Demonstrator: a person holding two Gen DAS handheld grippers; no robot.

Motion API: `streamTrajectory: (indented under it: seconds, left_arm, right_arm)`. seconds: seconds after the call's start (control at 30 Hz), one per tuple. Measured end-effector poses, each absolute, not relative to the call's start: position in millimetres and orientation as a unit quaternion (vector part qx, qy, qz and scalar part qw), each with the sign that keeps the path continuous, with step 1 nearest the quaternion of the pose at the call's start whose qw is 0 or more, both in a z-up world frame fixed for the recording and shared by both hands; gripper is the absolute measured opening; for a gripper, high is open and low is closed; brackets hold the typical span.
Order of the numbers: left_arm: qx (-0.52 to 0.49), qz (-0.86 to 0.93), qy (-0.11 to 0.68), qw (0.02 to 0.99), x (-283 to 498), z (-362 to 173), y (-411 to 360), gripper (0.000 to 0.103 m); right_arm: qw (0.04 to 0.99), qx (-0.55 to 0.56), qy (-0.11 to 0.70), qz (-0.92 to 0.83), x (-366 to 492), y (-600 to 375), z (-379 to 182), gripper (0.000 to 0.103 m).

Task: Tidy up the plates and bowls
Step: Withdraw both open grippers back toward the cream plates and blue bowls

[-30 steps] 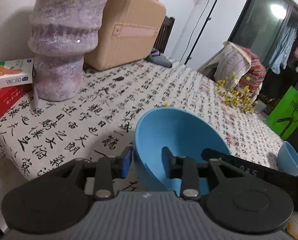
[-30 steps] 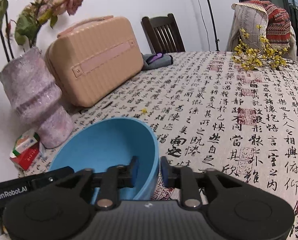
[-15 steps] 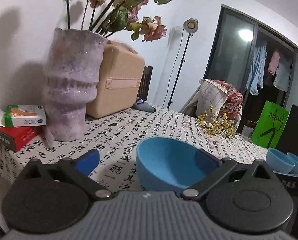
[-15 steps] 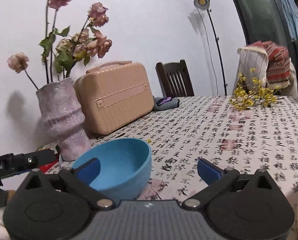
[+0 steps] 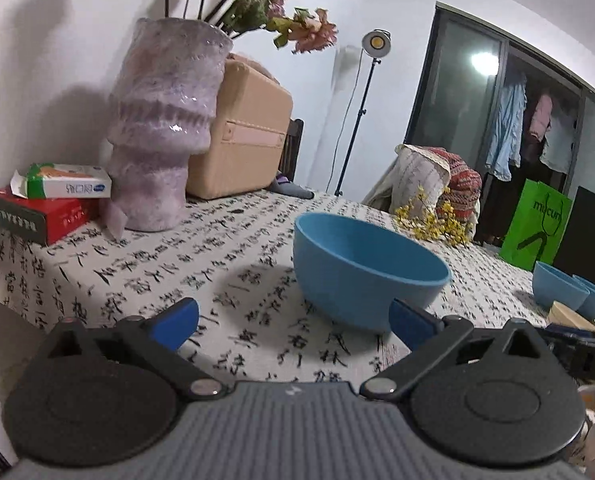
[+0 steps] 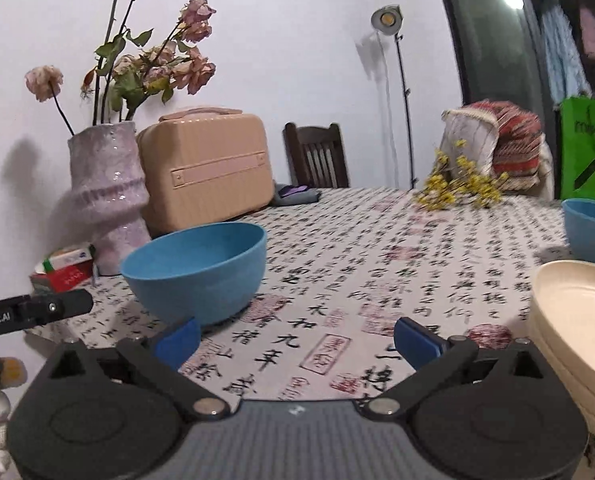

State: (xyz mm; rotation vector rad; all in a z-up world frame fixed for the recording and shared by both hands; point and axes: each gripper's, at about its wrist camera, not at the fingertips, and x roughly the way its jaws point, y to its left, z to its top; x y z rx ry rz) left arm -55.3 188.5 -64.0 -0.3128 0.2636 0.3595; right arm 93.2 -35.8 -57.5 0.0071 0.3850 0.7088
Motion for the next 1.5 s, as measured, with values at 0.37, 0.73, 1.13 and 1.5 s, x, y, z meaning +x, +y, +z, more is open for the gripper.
streamTrajectory:
  seconds: [0.37,0.73,1.13,1.5]
  left_arm:
    - [-0.095,0.169,0.118,0.974,-50.9,-71.9,171.6,0.103]
    - [-0.062,0.163,0.112,0.978,-46.9,-65.6,156.0,0.103]
    - [-0.055,0.125,0.099,0.986,-37.1,-47.7,125.6,0.103]
    - [-0.023,0.080,0.095,0.992,-5.5,-31.7,74.4,0.103]
  right_arm:
    - [0.932,-0.013,0.181,0.314,97.8,-33.2,-53.0,0.103]
    - [0.944,-0.021,0.165,0.284,96.2,-53.8,-43.5,0.103]
    - [0.961,0.003,0.150,0.233,97.7,-114.9,-34.0,0.103]
    - [0.972,0.010,0.133,0.192,105.0,-171.9,-30.1,0.103]
